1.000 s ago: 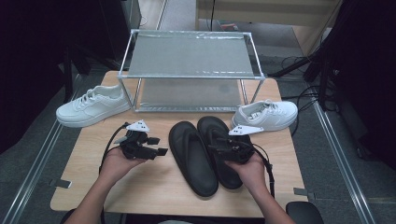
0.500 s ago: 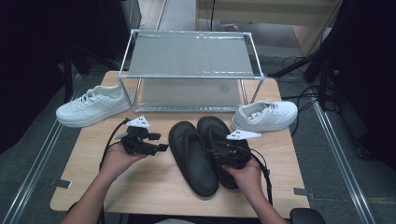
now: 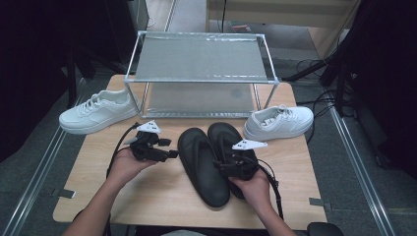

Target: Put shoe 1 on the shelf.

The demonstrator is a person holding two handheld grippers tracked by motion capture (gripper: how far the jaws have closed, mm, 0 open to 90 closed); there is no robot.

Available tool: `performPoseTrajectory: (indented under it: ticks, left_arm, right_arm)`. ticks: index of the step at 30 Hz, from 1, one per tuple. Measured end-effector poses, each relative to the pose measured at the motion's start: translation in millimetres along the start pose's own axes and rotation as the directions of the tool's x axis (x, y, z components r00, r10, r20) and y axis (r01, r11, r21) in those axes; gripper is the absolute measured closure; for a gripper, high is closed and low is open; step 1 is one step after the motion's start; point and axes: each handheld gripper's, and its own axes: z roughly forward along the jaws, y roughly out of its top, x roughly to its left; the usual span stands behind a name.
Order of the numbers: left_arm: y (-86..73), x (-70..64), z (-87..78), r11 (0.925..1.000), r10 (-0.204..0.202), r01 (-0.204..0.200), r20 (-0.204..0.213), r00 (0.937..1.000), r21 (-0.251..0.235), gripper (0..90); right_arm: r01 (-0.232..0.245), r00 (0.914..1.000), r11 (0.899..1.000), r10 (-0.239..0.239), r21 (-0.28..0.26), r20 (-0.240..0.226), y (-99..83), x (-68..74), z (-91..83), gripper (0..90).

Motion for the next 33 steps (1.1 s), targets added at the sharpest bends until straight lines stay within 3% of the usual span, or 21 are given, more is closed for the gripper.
performPoseTrajectory:
  ticks: [13, 18, 33]
  left_arm:
    - [-0.7, 1.6, -0.7, 1.0000, 0.001, -0.001, -0.008, 1.0000, 0.002, 38.3]
    - [-1.0, 3.8, -2.2, 1.0000, -0.001, 0.001, -0.011, 0.9999, -0.003, 38.4]
    - [-1.7, 6.3, -2.7, 0.9999, -0.011, 0.011, -0.011, 0.9999, -0.007, 38.3]
  right_arm:
    - [0.034, 0.9966, 0.999, -0.035, 0.010, 0.075, -3.0, 7.9, 20.9, 42.0]
    - [0.056, 0.9916, 0.998, -0.055, -0.002, 0.117, -4.0, 10.7, 22.7, 49.1]
    - [0.021, 0.9887, 1.000, -0.020, -0.002, 0.148, -3.4, 12.6, 21.9, 62.3]
